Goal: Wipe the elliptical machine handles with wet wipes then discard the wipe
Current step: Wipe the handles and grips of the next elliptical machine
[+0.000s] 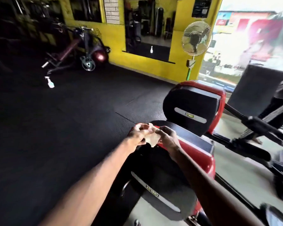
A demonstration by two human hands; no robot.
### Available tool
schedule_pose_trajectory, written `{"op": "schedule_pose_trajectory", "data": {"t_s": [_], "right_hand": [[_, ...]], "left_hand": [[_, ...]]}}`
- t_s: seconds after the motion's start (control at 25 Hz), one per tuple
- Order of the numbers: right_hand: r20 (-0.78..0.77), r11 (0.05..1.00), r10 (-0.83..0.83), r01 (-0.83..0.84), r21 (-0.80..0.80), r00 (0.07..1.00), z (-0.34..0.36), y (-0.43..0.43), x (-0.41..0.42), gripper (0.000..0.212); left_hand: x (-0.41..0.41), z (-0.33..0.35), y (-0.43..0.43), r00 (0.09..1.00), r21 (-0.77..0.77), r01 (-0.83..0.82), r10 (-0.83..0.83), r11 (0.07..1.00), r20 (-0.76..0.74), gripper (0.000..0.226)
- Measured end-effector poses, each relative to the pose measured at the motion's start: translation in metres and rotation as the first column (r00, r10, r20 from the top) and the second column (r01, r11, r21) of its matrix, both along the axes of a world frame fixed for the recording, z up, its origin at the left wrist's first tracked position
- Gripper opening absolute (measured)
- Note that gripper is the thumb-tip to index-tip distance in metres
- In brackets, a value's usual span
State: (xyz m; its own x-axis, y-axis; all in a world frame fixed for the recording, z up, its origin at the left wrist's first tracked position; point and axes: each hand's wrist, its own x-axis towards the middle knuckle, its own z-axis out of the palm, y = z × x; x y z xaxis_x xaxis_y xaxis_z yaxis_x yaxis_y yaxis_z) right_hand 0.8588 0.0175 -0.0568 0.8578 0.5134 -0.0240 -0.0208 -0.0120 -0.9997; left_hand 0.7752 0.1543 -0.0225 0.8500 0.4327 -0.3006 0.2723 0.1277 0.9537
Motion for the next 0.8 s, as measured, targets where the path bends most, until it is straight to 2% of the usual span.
{"op": "schedule_pose_trajectory", "data": {"t_s": [0.2, 0.36, 0.52, 0.68, 0.8], "right_hand": [[-0.084, 0.999, 0.01, -0.013, -0.032, 0.996, -0.001, 0.125, 0.098, 0.012], [-0.11, 1.0, 0.027, -0.025, 0.014, 0.994, 0.014, 0.201, 0.168, 0.017], [-0.073, 0.999, -0.019, 0.023, 0.044, 0.997, 0.027, 0.267, 0.228, 0.029], [-0.084, 0.99, -0.114, 0.12, 0.075, 0.99, 0.027, 0.333, 0.286, 0.037], [-0.11, 0.968, -0.217, 0.229, 0.107, 0.97, 0.023, 0.391, 0.33, 0.023]], "left_hand": [[0.092, 0.0, 0.116, 0.996, 0.051, -0.088, 0.089, 0.995, -0.021, 0.028], [0.161, 0.017, 0.188, 0.991, 0.057, -0.127, 0.129, 0.99, -0.037, 0.017], [0.226, 0.027, 0.258, 0.99, 0.047, -0.142, 0.143, 0.989, -0.019, 0.008], [0.292, 0.029, 0.325, 0.992, 0.034, -0.127, 0.126, 0.991, 0.019, 0.02], [0.348, 0.03, 0.39, 0.997, 0.052, -0.064, 0.061, 0.997, 0.043, 0.034]]}}
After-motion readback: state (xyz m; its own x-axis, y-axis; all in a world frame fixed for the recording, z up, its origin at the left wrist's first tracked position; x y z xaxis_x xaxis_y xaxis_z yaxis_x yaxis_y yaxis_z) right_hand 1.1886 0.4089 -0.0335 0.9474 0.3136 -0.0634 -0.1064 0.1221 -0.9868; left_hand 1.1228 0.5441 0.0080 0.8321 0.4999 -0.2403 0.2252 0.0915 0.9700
